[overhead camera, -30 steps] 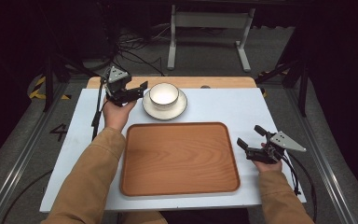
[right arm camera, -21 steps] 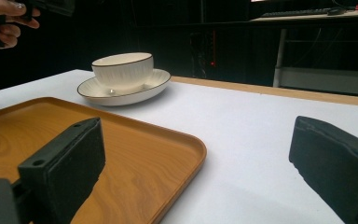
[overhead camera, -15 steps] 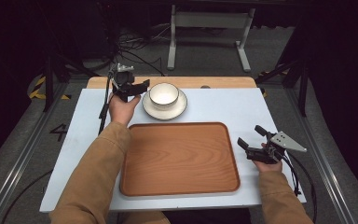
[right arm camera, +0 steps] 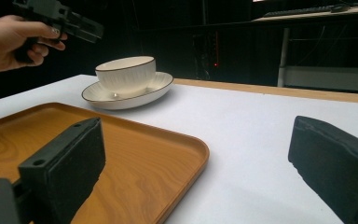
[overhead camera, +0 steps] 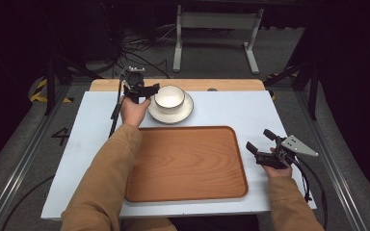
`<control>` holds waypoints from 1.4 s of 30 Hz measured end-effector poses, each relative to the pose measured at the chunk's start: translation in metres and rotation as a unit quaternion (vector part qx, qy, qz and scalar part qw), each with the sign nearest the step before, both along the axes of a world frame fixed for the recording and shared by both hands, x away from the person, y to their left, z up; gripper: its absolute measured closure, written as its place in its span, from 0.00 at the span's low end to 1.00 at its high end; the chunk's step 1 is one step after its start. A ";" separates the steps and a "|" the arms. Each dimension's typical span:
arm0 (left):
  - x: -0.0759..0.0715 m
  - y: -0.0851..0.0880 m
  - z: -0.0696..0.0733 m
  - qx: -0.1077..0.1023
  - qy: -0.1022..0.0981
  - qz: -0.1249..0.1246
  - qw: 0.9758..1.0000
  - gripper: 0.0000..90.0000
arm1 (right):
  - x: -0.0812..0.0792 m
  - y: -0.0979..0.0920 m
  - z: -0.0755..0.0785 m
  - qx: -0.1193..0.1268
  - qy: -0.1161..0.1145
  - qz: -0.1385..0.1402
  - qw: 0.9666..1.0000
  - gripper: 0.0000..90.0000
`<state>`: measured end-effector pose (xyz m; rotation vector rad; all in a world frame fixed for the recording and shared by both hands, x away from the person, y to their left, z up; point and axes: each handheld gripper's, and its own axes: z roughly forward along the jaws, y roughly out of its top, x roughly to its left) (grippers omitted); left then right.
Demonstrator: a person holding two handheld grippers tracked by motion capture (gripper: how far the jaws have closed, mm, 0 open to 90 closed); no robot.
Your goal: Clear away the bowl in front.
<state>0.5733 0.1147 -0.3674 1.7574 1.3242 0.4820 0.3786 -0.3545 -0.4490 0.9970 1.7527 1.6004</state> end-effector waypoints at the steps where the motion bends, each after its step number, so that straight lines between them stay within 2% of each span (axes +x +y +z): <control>1: 0.002 -0.001 -0.002 -0.001 0.001 0.001 1.000 0.38 | 0.000 0.000 0.000 0.001 0.000 0.000 1.000 0.05; 10: 0.011 -0.004 -0.019 -0.006 0.028 0.012 1.000 0.41 | 0.000 -0.001 0.000 0.005 0.000 0.003 1.000 0.05; 18: 0.014 -0.010 -0.027 0.003 0.040 0.005 0.999 0.43 | 0.000 -0.001 0.000 0.007 0.001 0.004 1.000 0.05; 22: 0.016 -0.011 -0.031 0.004 0.054 0.003 0.999 0.48 | 0.000 -0.001 0.000 0.009 0.002 0.005 1.000 0.05; 27: 0.020 -0.013 -0.038 -0.007 0.077 0.010 0.997 0.52 | 0.000 -0.001 0.000 0.010 0.002 0.005 1.000 0.05; 30: 0.022 -0.014 -0.040 -0.007 0.088 0.006 0.996 0.56 | 0.000 -0.001 0.000 0.010 0.002 0.005 1.000 0.05; 32: 0.022 -0.015 -0.042 0.001 0.095 0.005 0.996 0.60 | 0.000 -0.001 0.000 0.010 0.002 0.006 1.000 0.05; 39: 0.026 -0.022 -0.047 0.020 0.114 0.001 0.993 0.62 | 0.000 -0.001 0.000 0.012 0.002 0.007 1.000 0.05; 42: 0.027 -0.025 -0.050 0.018 0.126 0.004 0.992 0.67 | 0.000 -0.001 0.000 0.013 0.003 0.007 1.000 0.05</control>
